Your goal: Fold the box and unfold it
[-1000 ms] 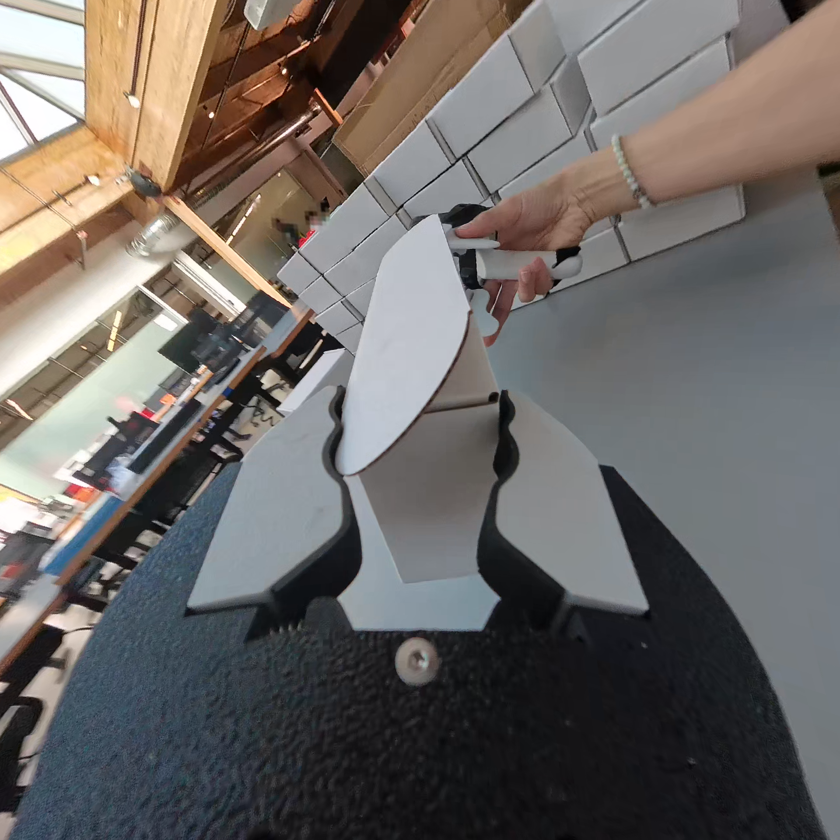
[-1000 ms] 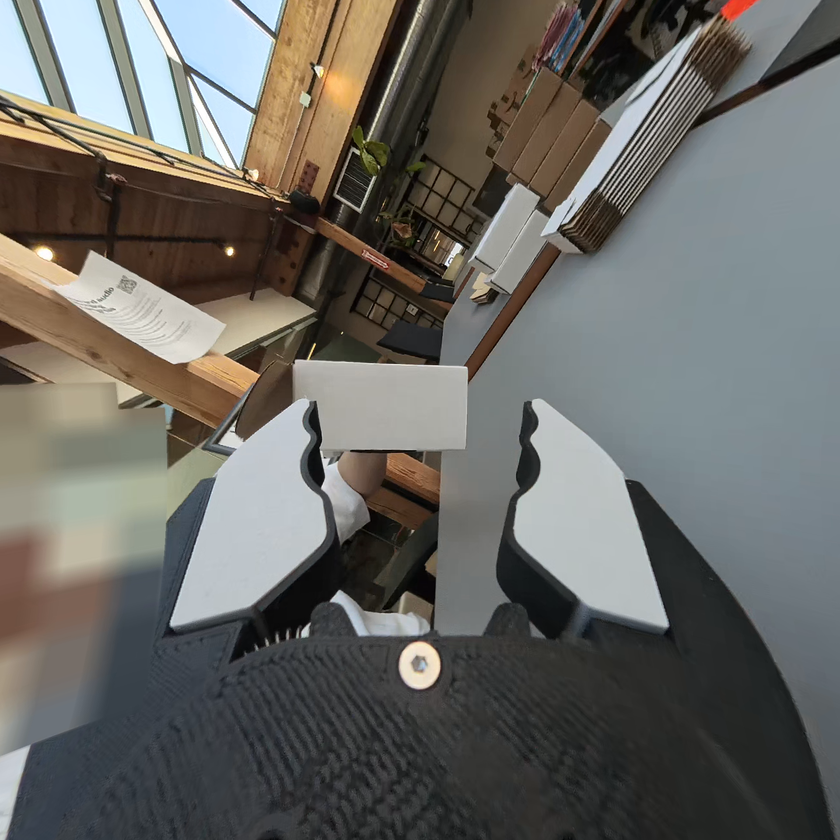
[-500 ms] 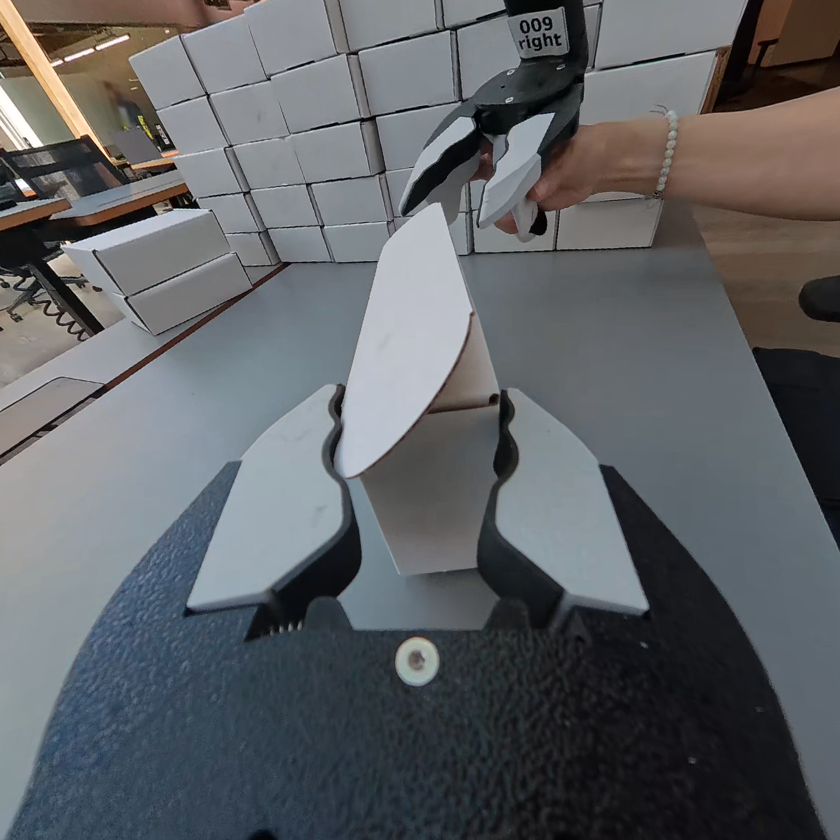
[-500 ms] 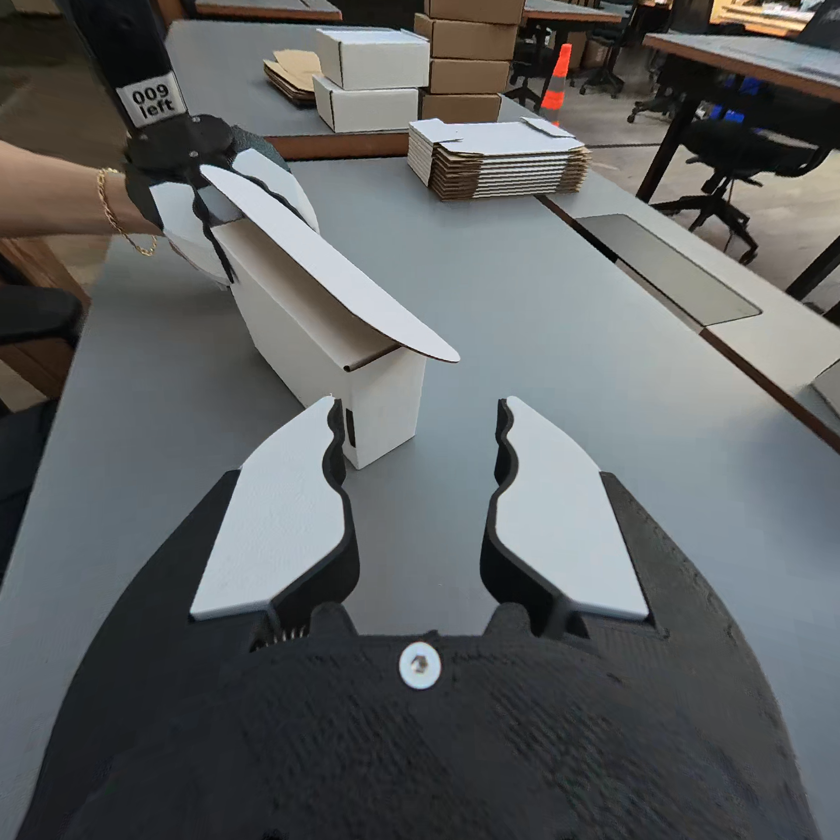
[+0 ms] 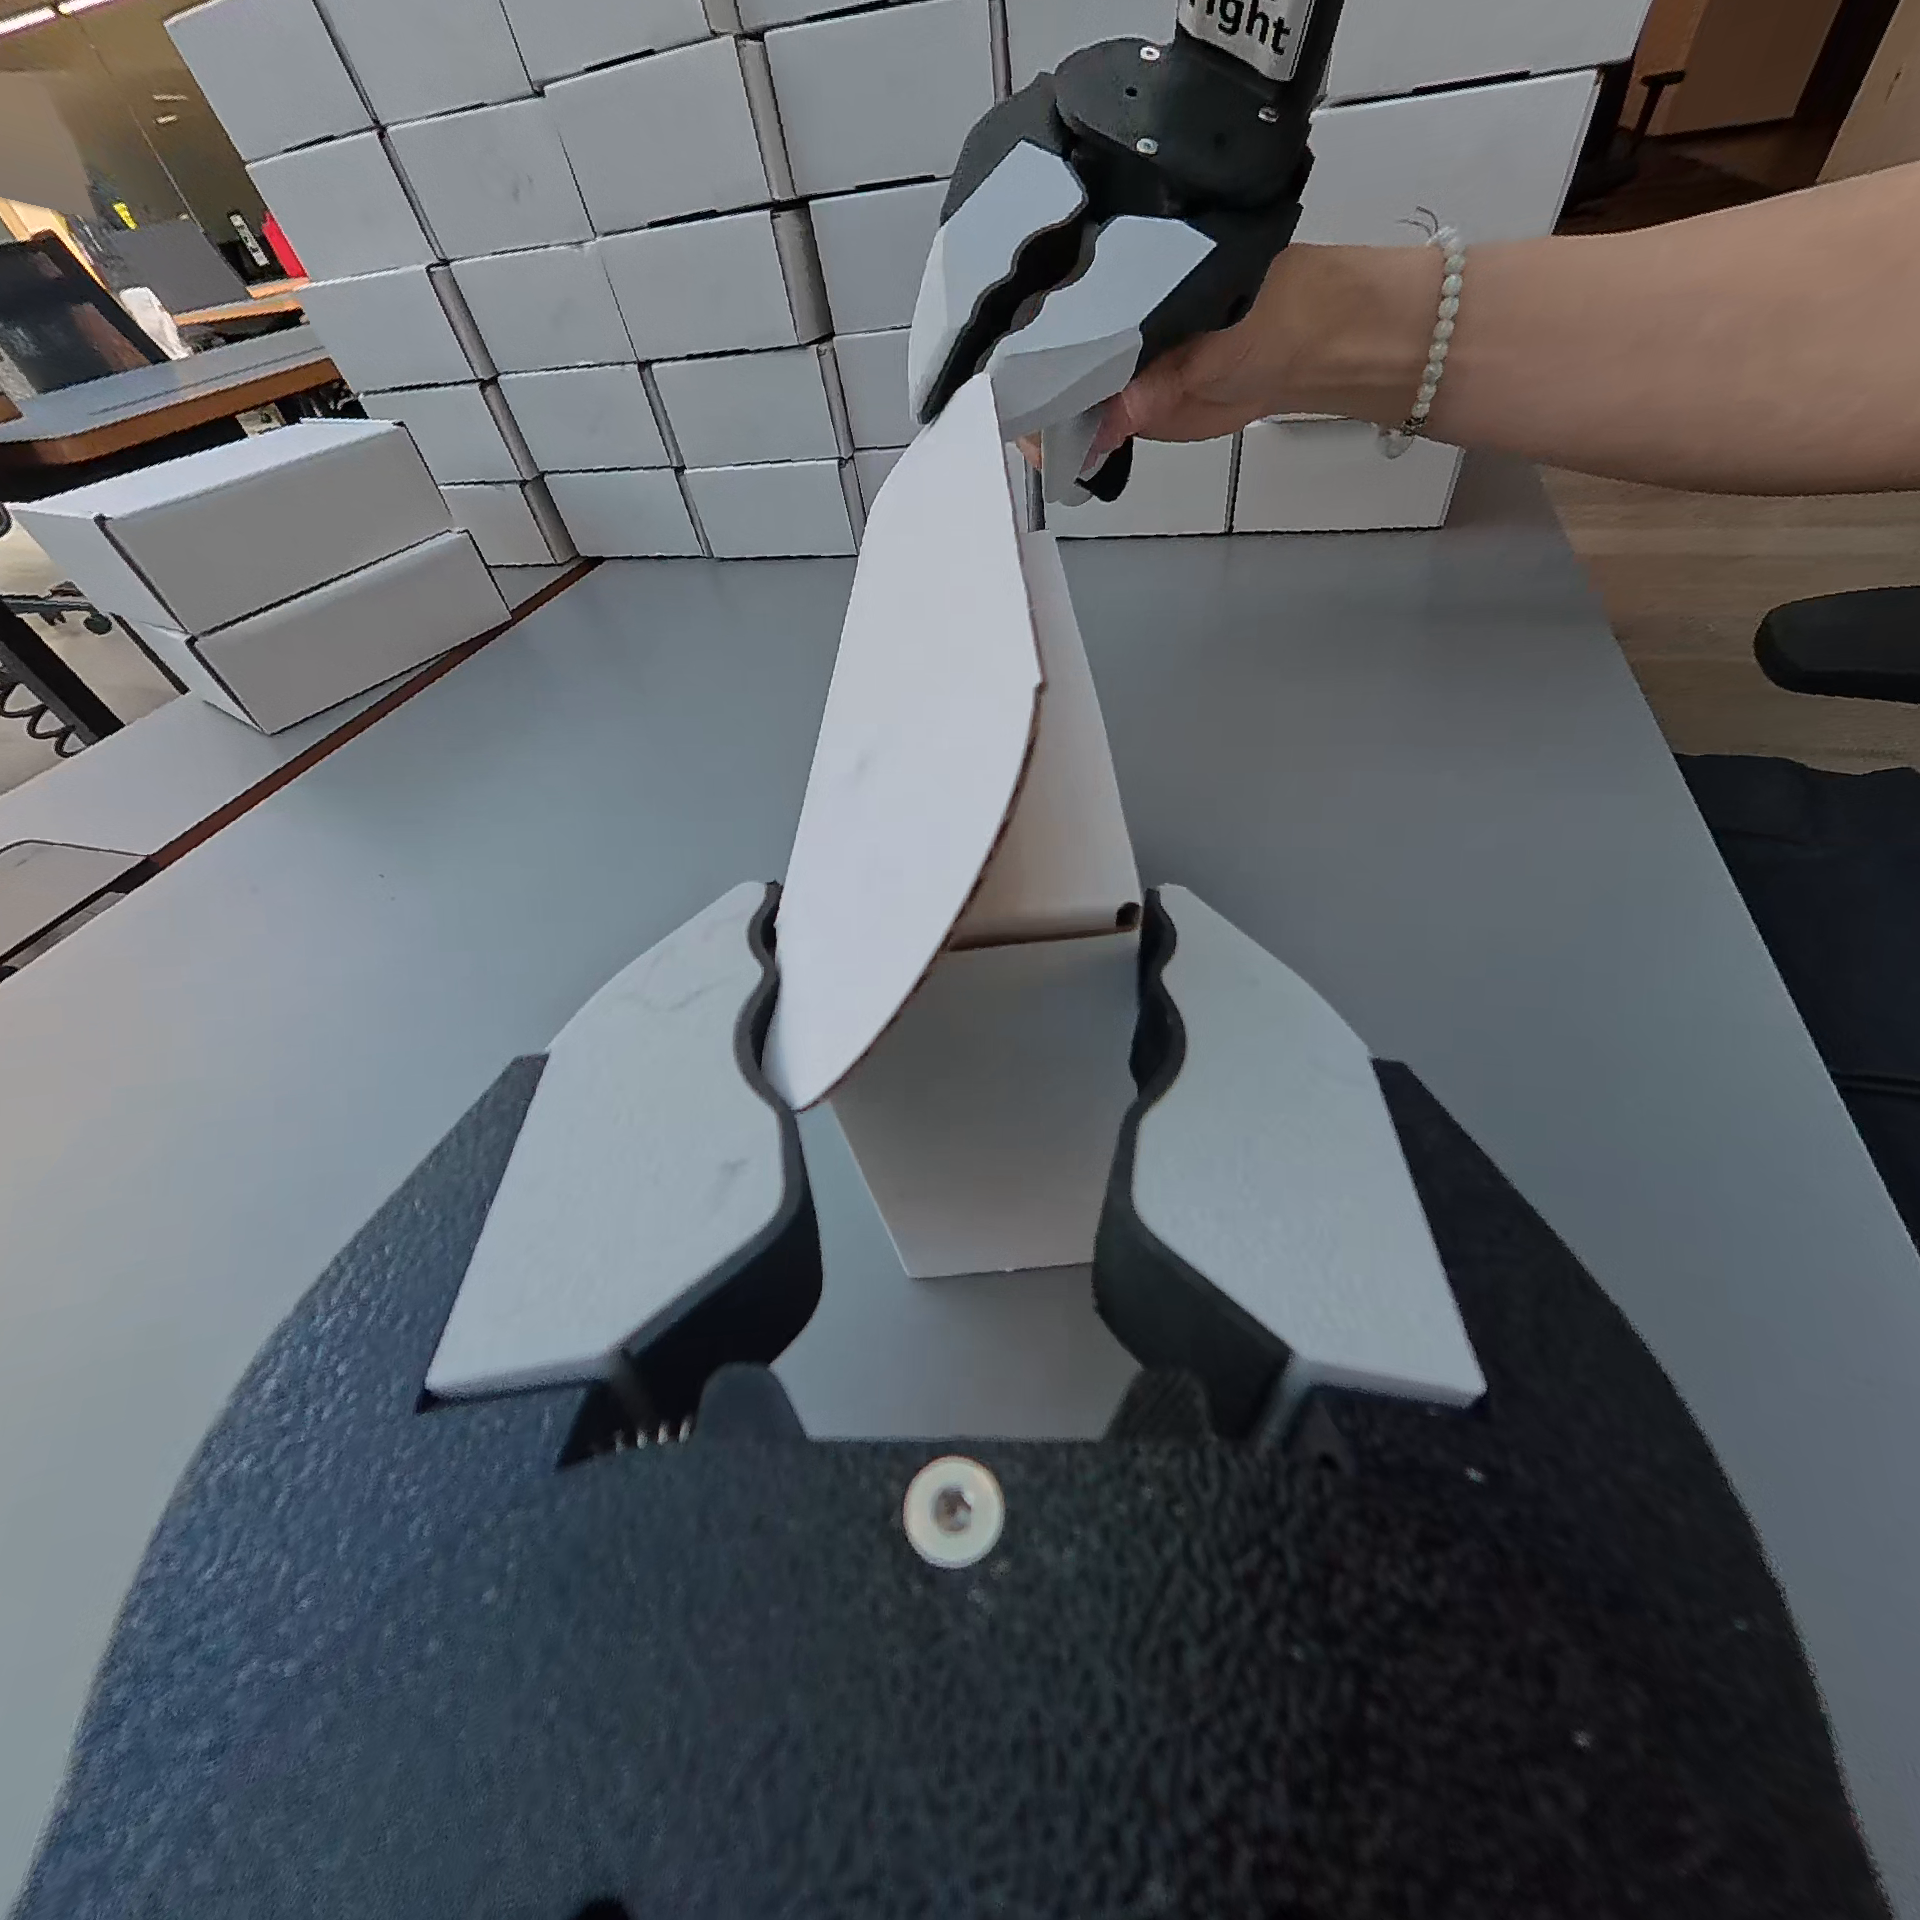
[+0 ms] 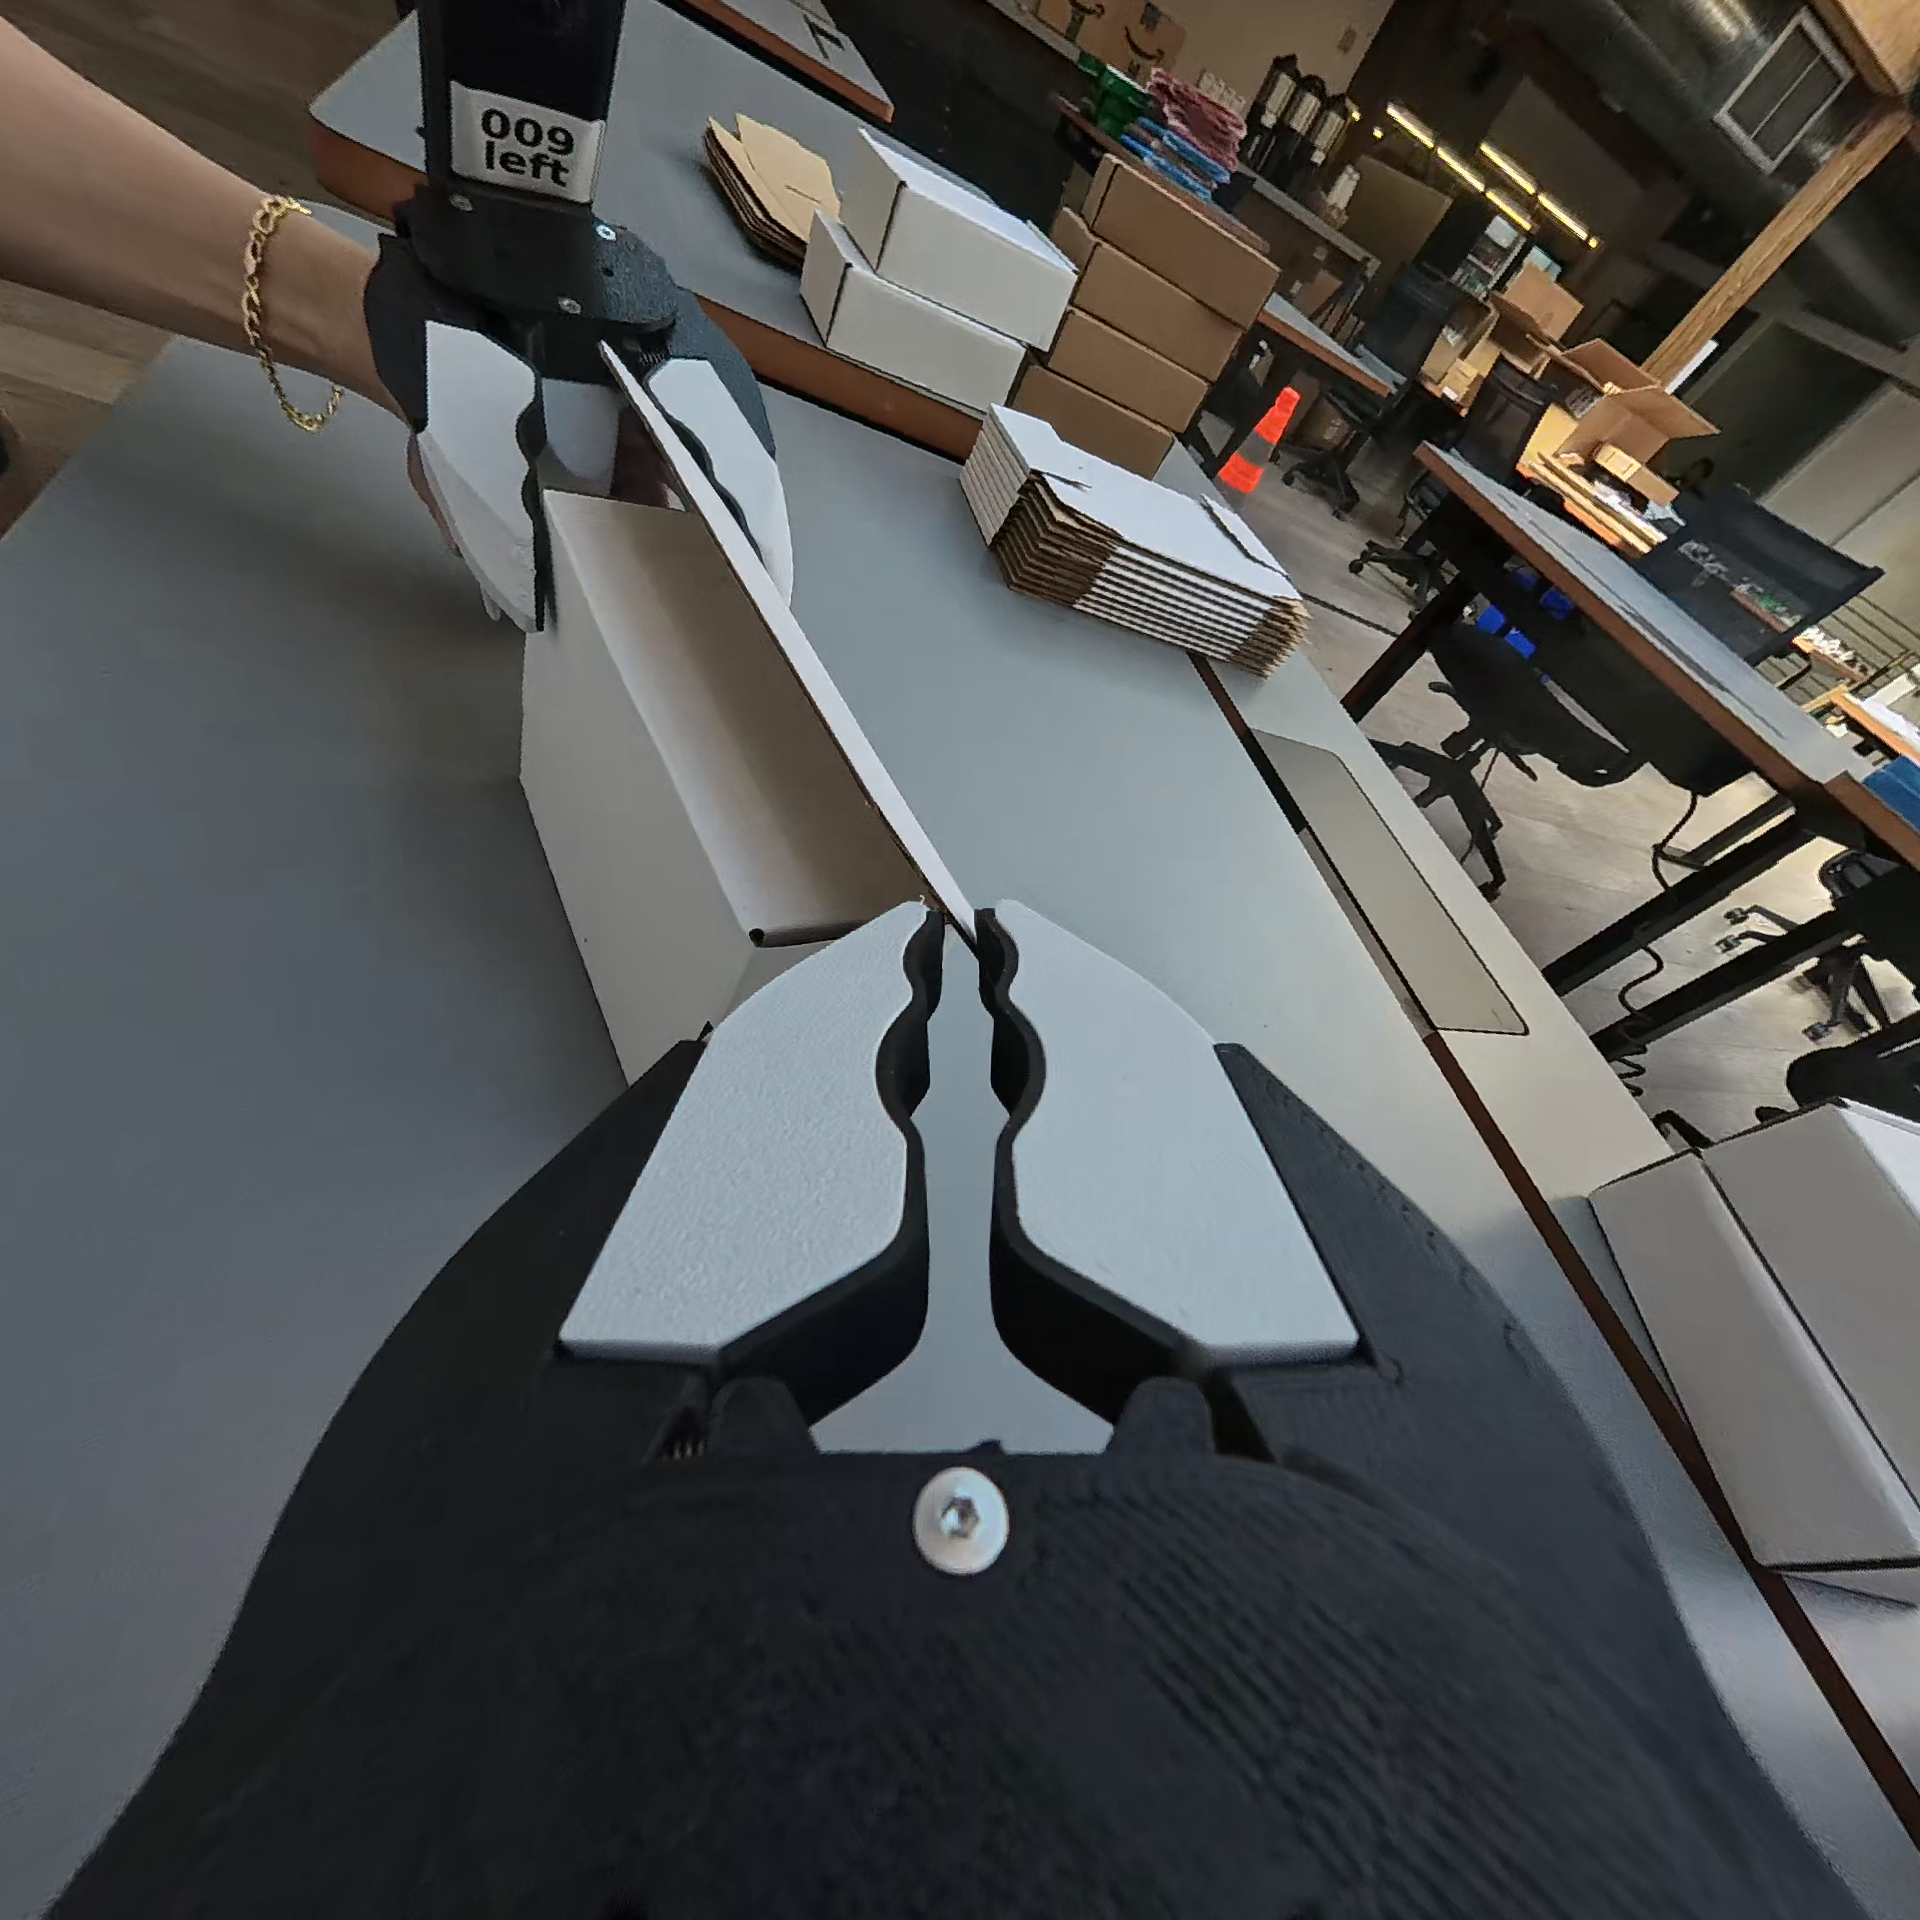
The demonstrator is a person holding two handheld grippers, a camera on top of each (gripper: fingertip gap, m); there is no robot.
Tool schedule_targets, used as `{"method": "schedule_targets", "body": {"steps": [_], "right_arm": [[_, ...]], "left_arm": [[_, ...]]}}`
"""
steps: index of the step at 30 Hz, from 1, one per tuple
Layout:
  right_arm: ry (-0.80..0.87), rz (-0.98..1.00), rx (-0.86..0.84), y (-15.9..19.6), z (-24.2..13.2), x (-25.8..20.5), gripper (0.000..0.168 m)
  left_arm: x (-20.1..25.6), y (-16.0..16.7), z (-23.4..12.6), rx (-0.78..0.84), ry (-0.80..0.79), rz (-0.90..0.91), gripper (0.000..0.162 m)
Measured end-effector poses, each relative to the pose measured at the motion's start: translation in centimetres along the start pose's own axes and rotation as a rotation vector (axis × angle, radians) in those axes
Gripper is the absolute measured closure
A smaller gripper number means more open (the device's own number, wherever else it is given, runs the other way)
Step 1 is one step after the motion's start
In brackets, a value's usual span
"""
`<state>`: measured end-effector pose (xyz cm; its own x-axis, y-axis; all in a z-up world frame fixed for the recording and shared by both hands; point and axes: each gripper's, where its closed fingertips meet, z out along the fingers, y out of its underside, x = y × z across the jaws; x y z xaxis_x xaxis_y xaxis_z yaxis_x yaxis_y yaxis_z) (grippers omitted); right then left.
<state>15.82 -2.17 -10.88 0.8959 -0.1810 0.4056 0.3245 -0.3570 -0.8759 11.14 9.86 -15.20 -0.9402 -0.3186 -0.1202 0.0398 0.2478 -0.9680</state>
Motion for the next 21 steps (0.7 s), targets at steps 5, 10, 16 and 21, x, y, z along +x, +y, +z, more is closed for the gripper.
{"method": "schedule_targets", "body": {"steps": [5, 10, 16, 21], "right_arm": [[-0.023, 0.083, 0.037, -0.4, 0.2, 0.7, 0.162], [-0.046, 0.146, 0.061, -0.5, 0.5, 1.4, 0.162], [-0.111, 0.215, 0.110, -0.6, 0.7, 1.6, 0.162], [-0.159, 0.424, 0.102, -0.6, 0.9, 1.8, 0.164]], "left_arm": [[0.0, 0.0, 0.0, 0.002, 0.021, 0.011, 0.097], [0.0, 0.1, -0.1, -0.013, 0.035, 0.007, 0.098], [-0.2, 0.1, -0.1, -0.018, 0.058, -0.013, 0.098], [-0.3, 0.1, -0.1, -0.033, 0.046, -0.015, 0.098]]}}
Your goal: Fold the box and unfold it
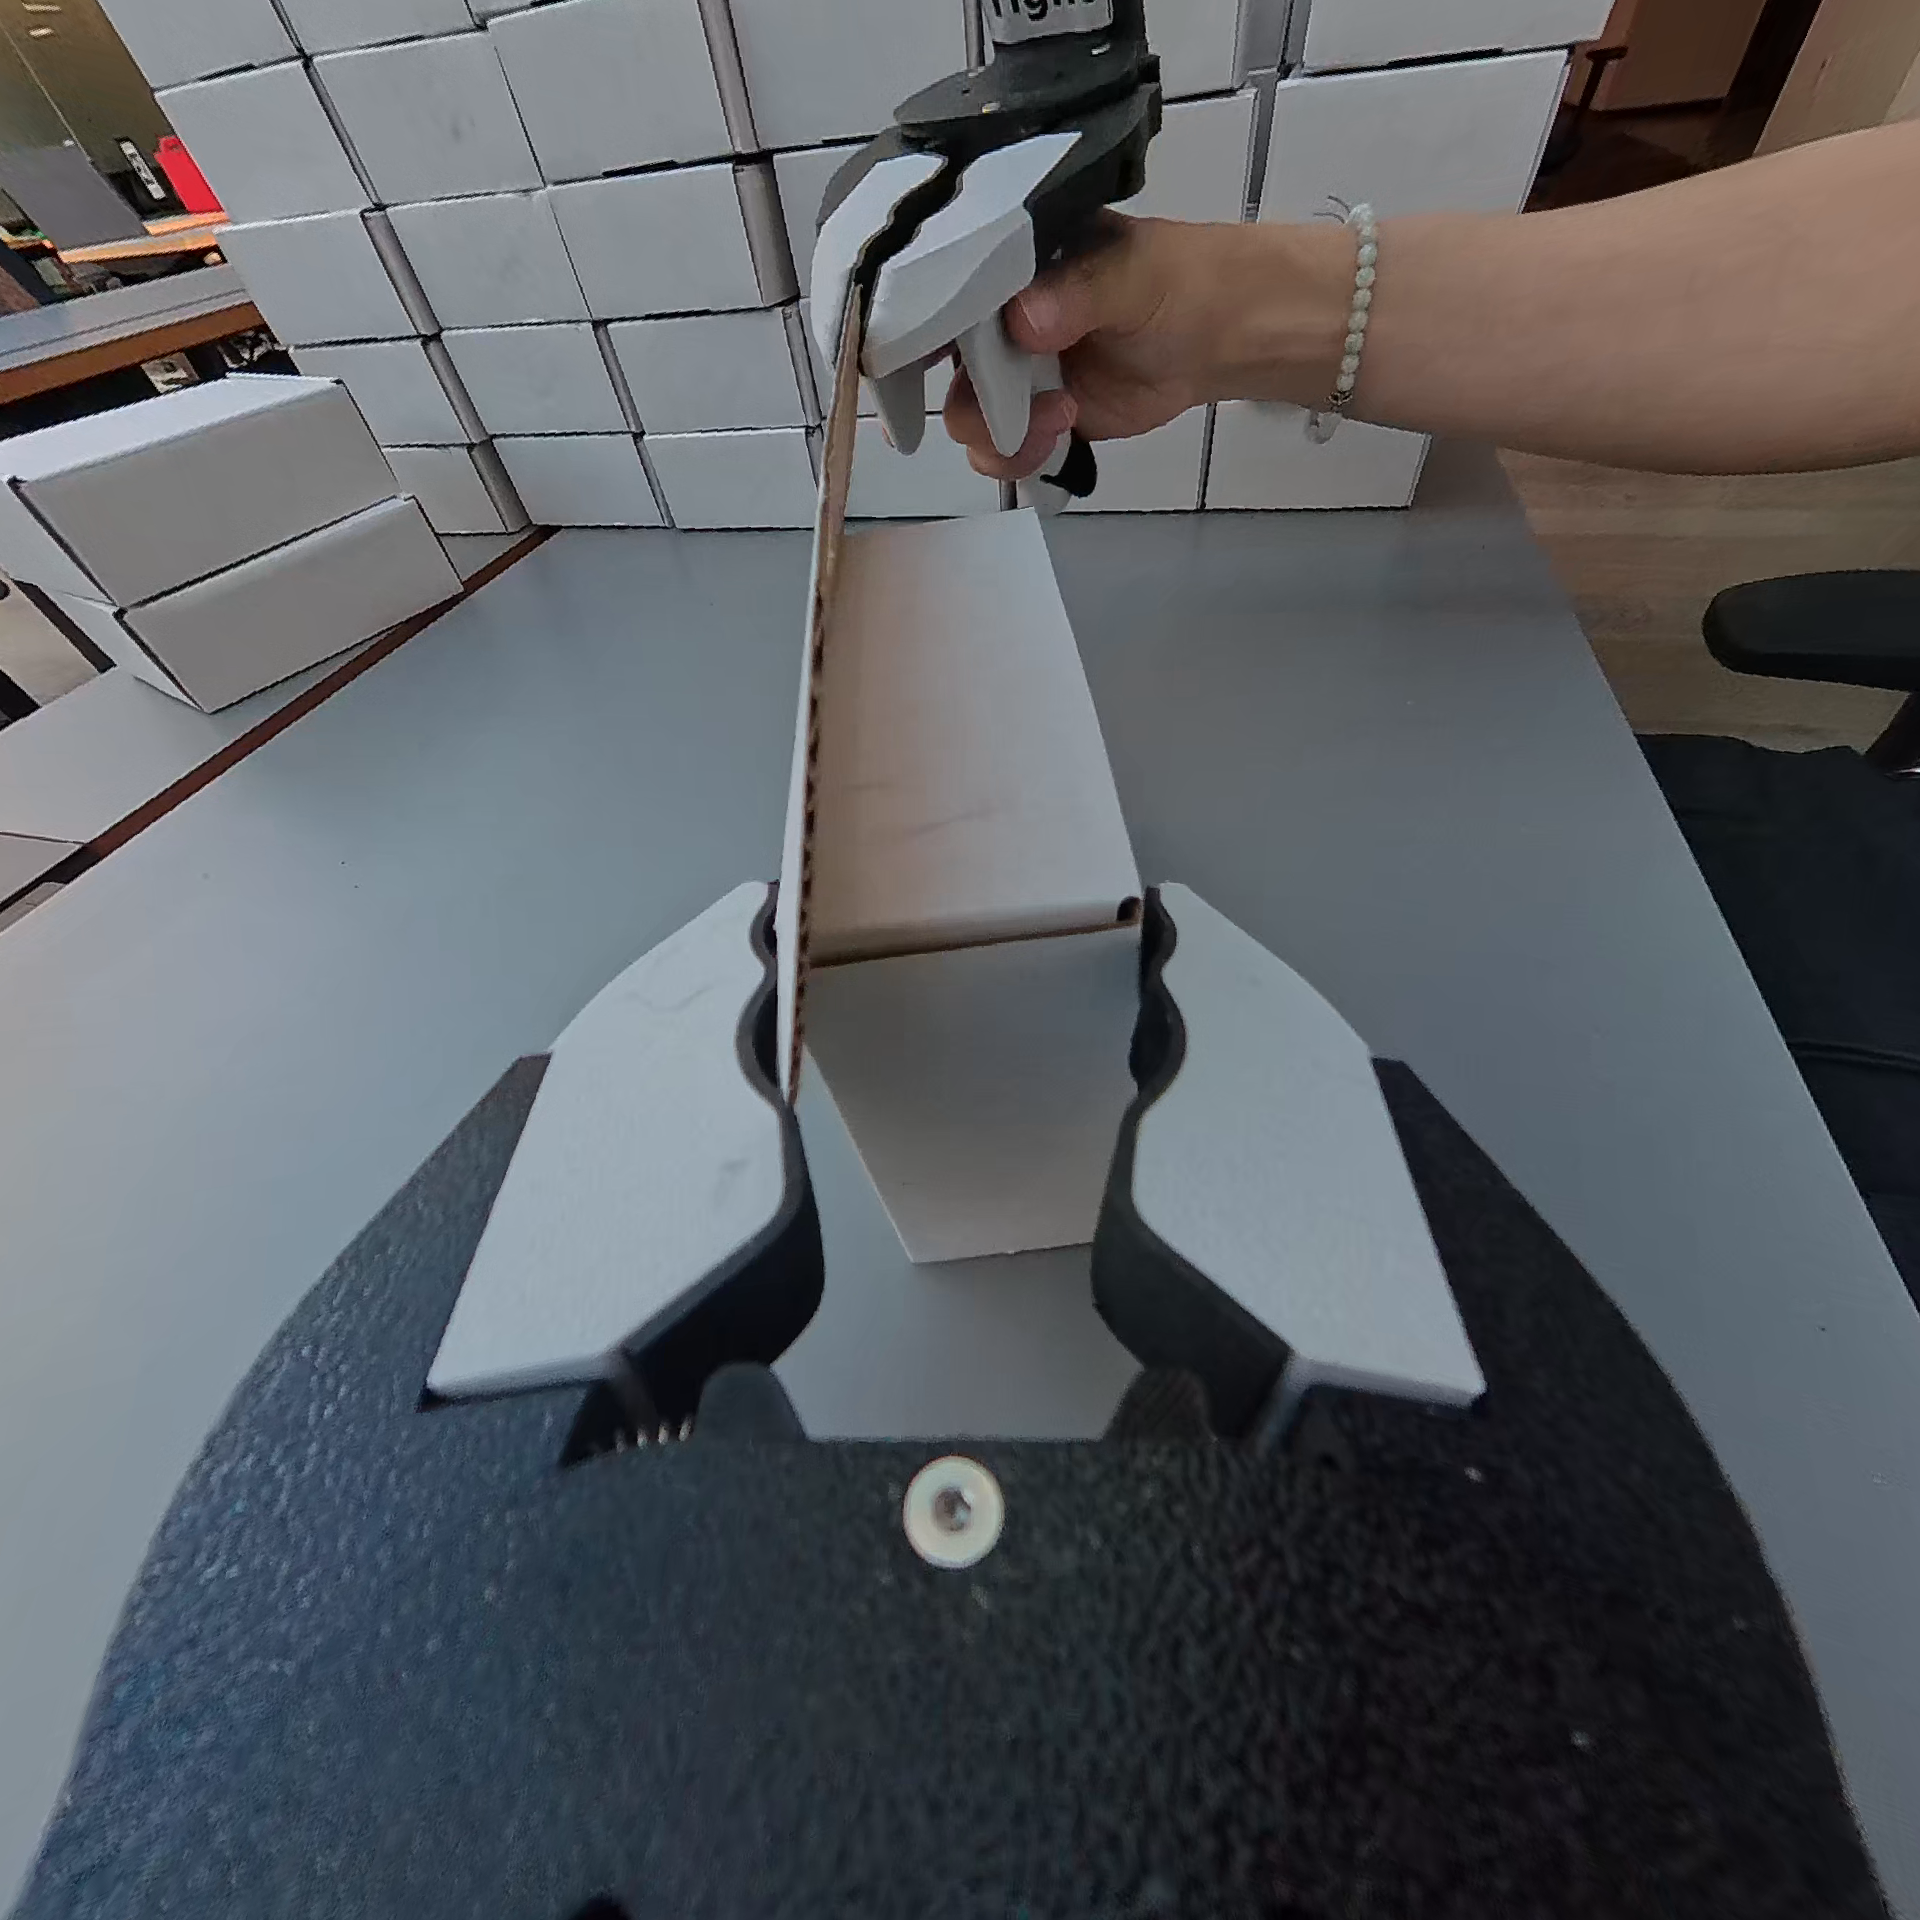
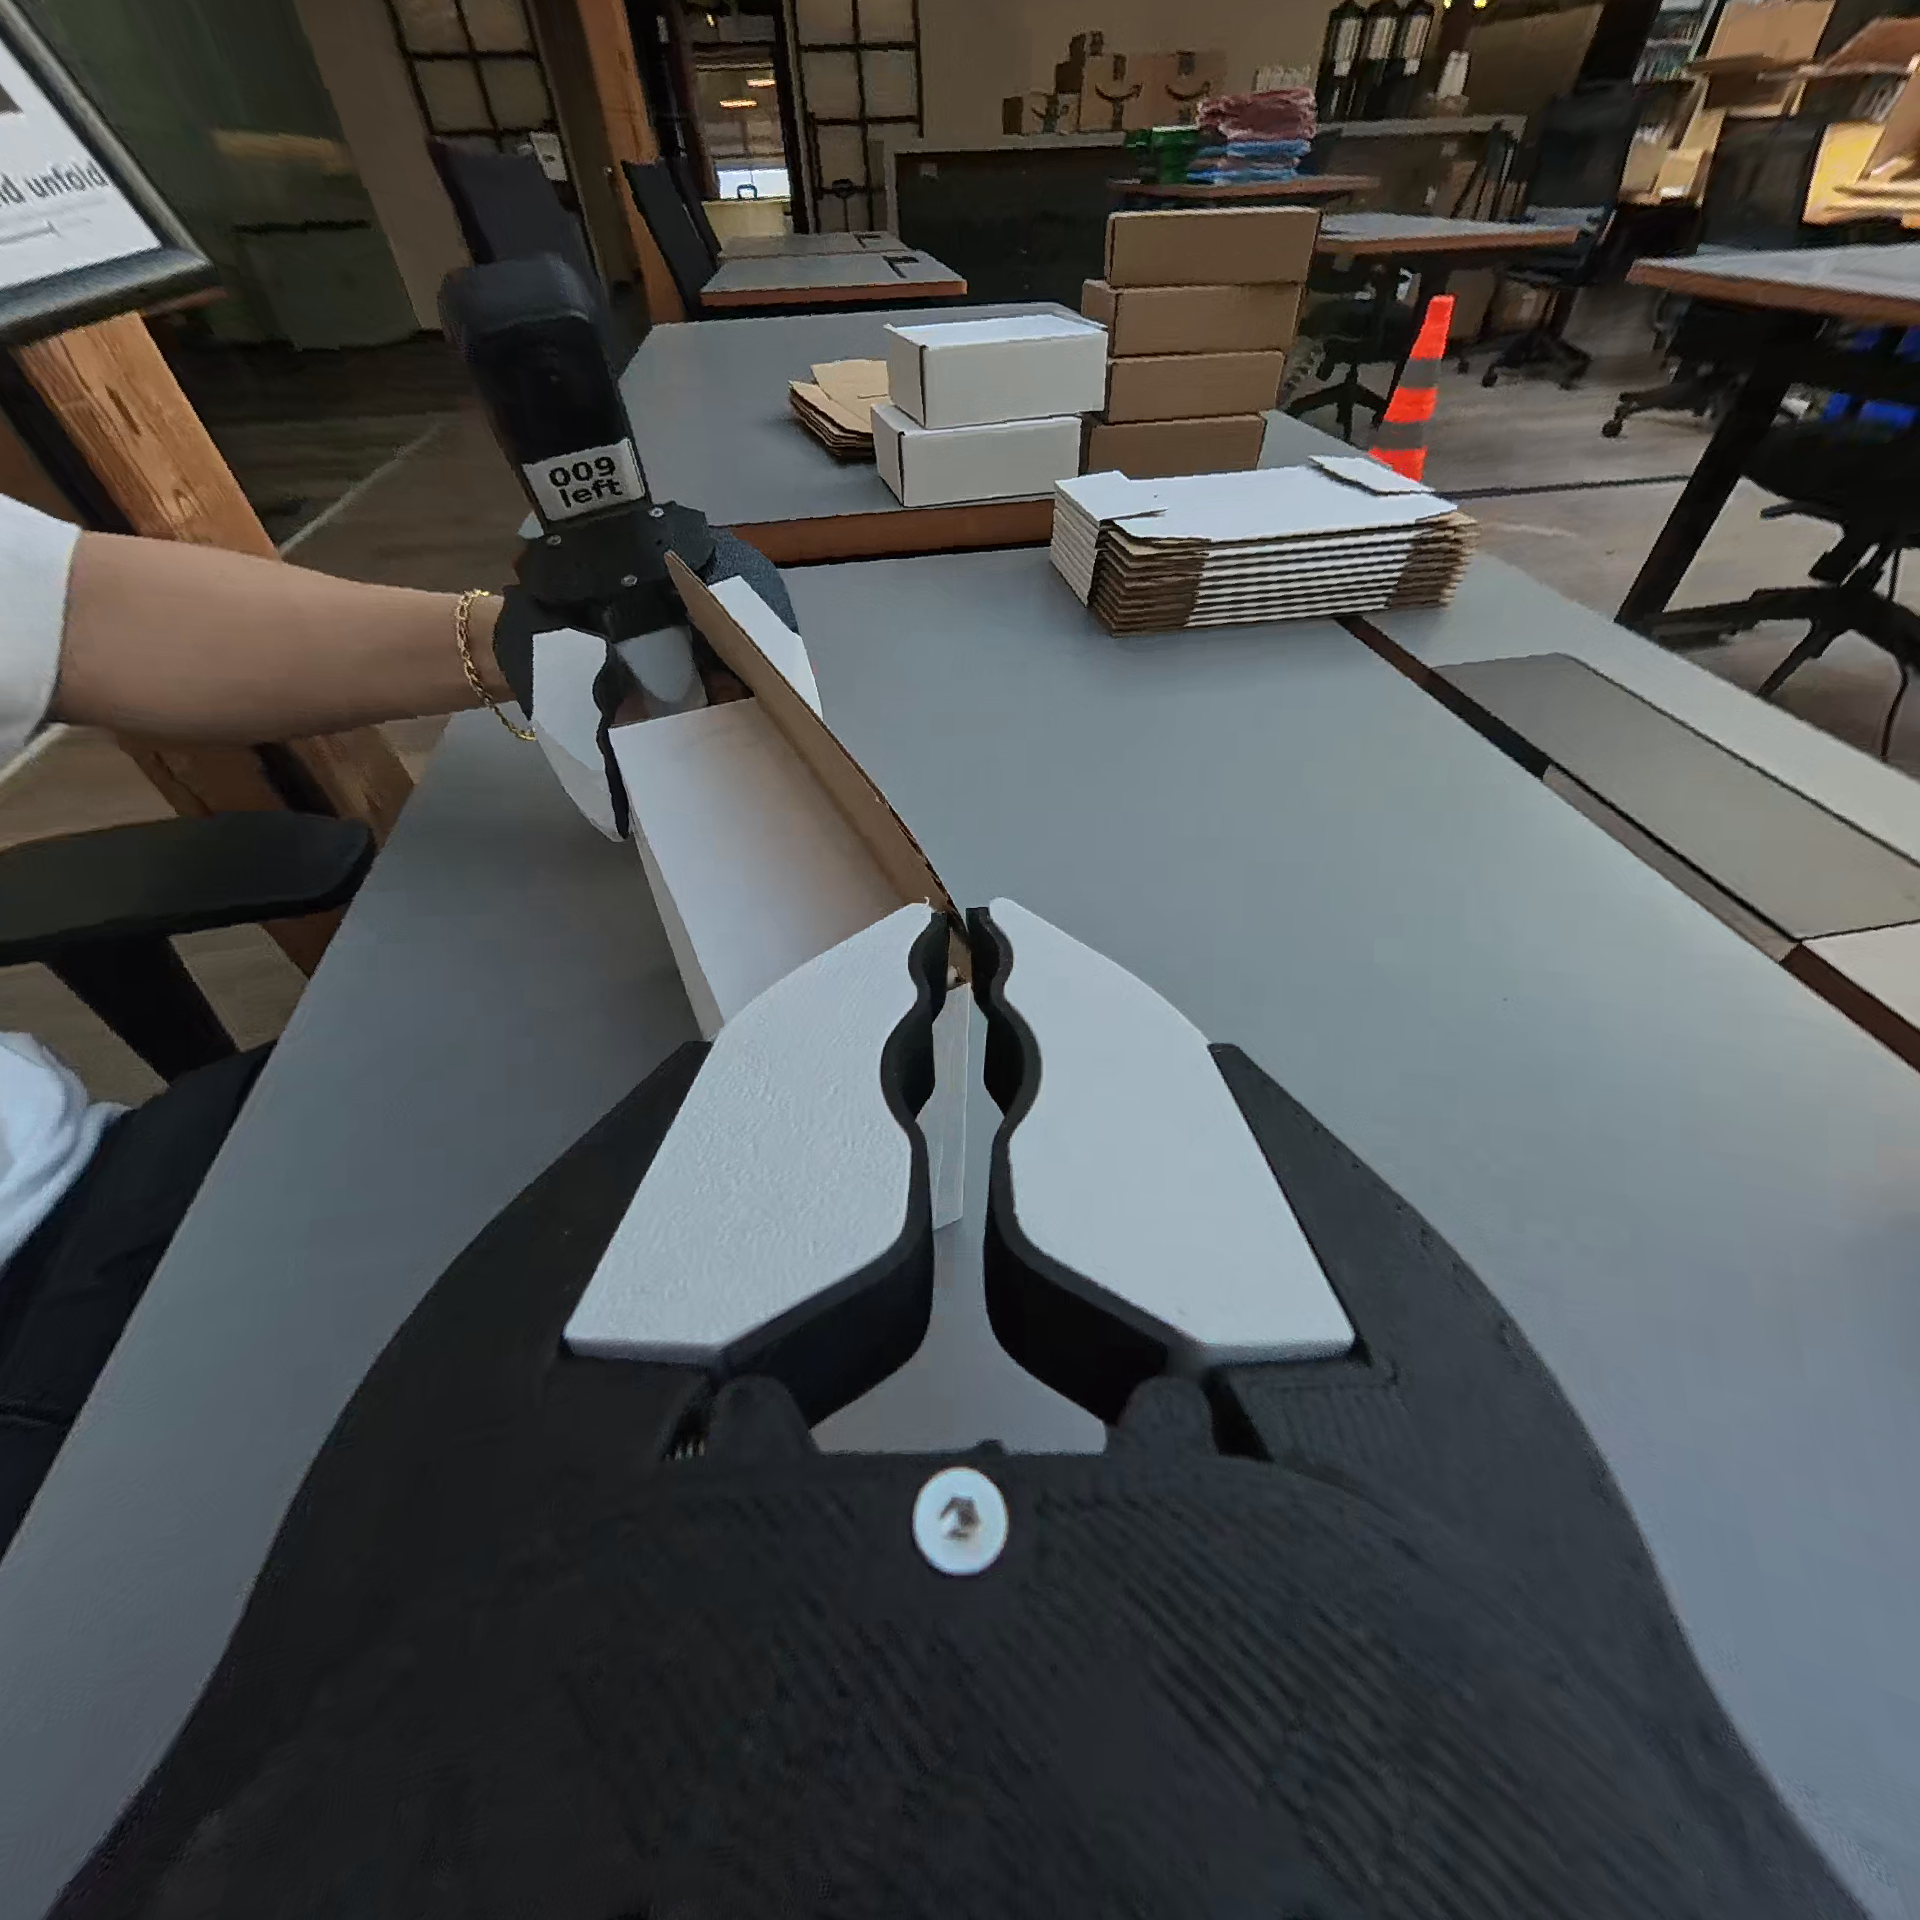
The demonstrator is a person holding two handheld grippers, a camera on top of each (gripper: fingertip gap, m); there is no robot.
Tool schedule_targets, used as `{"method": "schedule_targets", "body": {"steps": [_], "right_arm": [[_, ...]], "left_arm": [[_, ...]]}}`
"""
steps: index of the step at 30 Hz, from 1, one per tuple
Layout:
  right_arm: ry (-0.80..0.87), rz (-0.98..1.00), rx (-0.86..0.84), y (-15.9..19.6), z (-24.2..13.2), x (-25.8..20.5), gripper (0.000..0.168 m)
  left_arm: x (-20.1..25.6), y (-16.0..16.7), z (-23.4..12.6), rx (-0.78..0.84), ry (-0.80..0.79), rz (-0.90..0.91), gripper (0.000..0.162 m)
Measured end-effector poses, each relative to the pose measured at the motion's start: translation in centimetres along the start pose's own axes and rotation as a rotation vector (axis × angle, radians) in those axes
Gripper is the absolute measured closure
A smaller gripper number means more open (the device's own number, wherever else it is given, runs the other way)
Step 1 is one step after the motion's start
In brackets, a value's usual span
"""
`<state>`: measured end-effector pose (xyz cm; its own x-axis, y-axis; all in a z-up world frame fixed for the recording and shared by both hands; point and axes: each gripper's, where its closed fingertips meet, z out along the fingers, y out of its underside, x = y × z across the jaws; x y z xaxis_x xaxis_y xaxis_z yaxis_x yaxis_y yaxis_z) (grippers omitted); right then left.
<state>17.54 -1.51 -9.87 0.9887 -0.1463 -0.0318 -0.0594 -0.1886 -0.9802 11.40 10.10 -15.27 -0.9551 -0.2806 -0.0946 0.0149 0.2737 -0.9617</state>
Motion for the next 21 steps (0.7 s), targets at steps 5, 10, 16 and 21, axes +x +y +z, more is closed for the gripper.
{"method": "schedule_targets", "body": {"steps": [5, 10, 16, 21], "right_arm": [[0.039, 0.285, 0.005, 0.0, 0.0, 0.1, 0.164], [0.123, 0.453, 0.044, -0.1, 0.2, 0.0, 0.166], [0.214, 0.414, 0.032, -1.4, 0.0, 0.6, 0.166], [0.264, 0.405, -0.083, 1.1, -0.1, 0.8, 0.166]], "left_arm": [[0.1, 0.2, 0.1, -0.047, -0.043, -0.001, 0.099], [-0.2, 0.3, 0.5, -0.108, -0.086, -0.027, 0.099], [-0.7, 0.4, 1.3, -0.201, -0.131, -0.040, 0.098], [-1.0, 0.3, 2.1, -0.228, -0.156, -0.058, 0.098]]}}
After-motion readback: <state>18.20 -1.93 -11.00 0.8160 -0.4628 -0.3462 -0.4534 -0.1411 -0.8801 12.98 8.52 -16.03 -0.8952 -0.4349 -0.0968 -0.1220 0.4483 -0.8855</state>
